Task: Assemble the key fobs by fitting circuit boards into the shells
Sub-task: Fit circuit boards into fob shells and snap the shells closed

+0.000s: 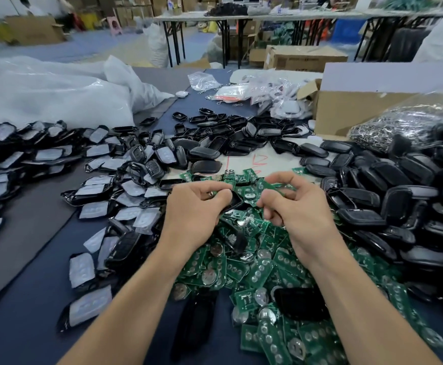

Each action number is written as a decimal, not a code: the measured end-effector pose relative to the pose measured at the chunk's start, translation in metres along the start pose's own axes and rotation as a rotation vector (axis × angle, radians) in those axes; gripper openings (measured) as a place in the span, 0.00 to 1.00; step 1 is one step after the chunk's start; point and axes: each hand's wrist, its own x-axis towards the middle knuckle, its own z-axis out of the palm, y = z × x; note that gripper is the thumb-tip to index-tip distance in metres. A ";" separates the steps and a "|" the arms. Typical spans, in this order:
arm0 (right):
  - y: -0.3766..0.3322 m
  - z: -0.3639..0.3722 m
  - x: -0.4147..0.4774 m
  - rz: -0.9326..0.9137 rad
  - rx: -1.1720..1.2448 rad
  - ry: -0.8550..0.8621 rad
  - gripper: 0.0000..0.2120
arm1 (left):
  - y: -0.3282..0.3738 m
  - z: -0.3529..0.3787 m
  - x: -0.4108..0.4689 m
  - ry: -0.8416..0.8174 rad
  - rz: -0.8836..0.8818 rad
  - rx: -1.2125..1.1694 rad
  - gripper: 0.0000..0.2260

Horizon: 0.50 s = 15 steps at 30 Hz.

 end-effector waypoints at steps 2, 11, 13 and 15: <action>0.000 -0.001 0.001 0.004 -0.006 0.001 0.13 | -0.002 0.001 -0.001 0.039 0.016 0.043 0.04; 0.004 0.003 0.000 -0.102 -0.214 0.047 0.06 | 0.006 0.001 0.002 -0.003 0.018 -0.016 0.14; 0.004 0.003 0.000 -0.153 -0.318 0.078 0.02 | 0.008 0.002 0.003 0.012 0.020 -0.078 0.13; 0.004 0.002 -0.001 -0.236 -0.482 0.111 0.05 | 0.010 0.004 0.002 0.051 0.017 -0.129 0.14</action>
